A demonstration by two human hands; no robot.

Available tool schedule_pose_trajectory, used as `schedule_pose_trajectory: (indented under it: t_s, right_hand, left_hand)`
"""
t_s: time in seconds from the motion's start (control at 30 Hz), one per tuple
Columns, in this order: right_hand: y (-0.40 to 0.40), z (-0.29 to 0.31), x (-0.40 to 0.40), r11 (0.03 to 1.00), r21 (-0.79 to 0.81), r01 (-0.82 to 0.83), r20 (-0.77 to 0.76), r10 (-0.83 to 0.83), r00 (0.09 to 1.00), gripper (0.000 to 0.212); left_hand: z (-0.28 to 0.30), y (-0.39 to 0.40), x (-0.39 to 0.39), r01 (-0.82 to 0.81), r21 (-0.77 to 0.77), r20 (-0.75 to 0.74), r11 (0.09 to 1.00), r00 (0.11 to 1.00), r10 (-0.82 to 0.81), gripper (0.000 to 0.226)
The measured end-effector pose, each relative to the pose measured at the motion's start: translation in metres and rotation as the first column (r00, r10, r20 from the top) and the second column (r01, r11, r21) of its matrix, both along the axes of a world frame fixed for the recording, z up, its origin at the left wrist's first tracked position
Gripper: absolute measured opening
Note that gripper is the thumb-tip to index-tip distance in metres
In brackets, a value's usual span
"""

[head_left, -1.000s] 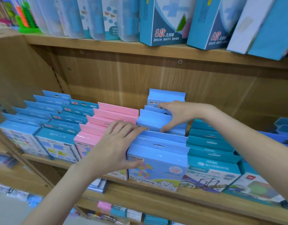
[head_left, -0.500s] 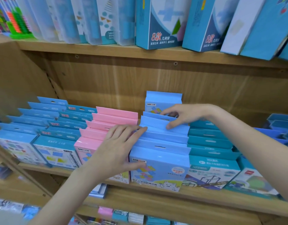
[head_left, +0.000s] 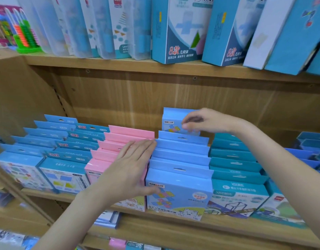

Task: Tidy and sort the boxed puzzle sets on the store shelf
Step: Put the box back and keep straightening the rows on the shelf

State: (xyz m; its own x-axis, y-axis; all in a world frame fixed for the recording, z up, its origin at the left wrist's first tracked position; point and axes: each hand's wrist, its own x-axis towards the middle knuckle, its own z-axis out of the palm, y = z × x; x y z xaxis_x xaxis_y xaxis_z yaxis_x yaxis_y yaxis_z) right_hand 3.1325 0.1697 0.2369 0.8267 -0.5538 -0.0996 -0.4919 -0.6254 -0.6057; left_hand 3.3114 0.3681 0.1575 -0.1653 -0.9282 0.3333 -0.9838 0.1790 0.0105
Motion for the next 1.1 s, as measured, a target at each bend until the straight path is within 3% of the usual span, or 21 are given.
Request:
schedule_pose_trajectory:
  t_s: [0.07, 0.13, 0.3, 0.37, 0.47, 0.53, 0.63, 0.7, 0.8, 1.1]
  right_hand:
    - [-0.014, 0.001, 0.006, 0.963, -0.262, 0.068, 0.025, -0.064, 0.998, 0.034]
    - [-0.028, -0.003, 0.015, 0.900, -0.428, 0.077, -0.028, -0.098, 0.995, 0.043]
    - [-0.045, -0.021, 0.032, 0.900, -0.432, 0.068, -0.286, -0.207, 0.936, 0.076]
    - [-0.044, -0.024, 0.036, 0.900, -0.434, 0.029, -0.302, -0.176, 0.937, 0.071]
    - [-0.042, -0.025, 0.035, 0.908, -0.414, -0.056, -0.296, -0.076, 0.952, 0.031]
    - [-0.039, -0.021, 0.031, 0.925, -0.371, -0.081, -0.296, -0.036, 0.954, 0.022]
    - [-0.033, -0.017, 0.023, 0.953, -0.256, -0.159, -0.322, 0.071, 0.944, 0.024]
    - [-0.030, -0.016, 0.019, 0.972, -0.158, -0.172, -0.253, 0.129, 0.959, 0.021]
    - [-0.029, -0.009, 0.015, 0.996, -0.023, -0.089, -0.109, 0.086, 0.990, 0.017]
    - [-0.017, -0.016, 0.015, 0.994, 0.098, -0.049, -0.130, 0.062, 0.990, 0.024]
  left_hand:
    - [0.000, -0.001, 0.000, -0.004, 0.022, 0.007, 1.000, 1.000, 0.004, 0.100]
    - [-0.001, -0.002, 0.001, -0.007, 0.031, 0.005, 0.999, 1.000, 0.007, 0.098]
    - [-0.003, -0.002, -0.001, -0.004, -0.008, -0.033, 1.000, 0.999, 0.004, 0.090]
    - [-0.003, -0.001, -0.001, -0.002, -0.025, -0.034, 1.000, 0.999, 0.001, 0.088]
    - [-0.004, 0.000, -0.001, 0.006, -0.037, -0.037, 0.999, 0.999, -0.007, 0.087]
    - [-0.004, 0.000, -0.001, 0.005, -0.041, -0.026, 0.999, 1.000, -0.006, 0.087]
    - [-0.005, 0.000, -0.001, -0.005, -0.041, -0.034, 0.999, 0.999, 0.003, 0.088]
    - [-0.005, 0.000, 0.000, 0.003, -0.047, -0.033, 0.999, 0.999, -0.004, 0.088]
    - [-0.005, 0.000, 0.000, 0.004, -0.050, -0.024, 0.999, 1.000, -0.005, 0.088]
    - [-0.005, 0.002, -0.002, -0.004, -0.060, -0.009, 0.998, 1.000, 0.004, 0.088]
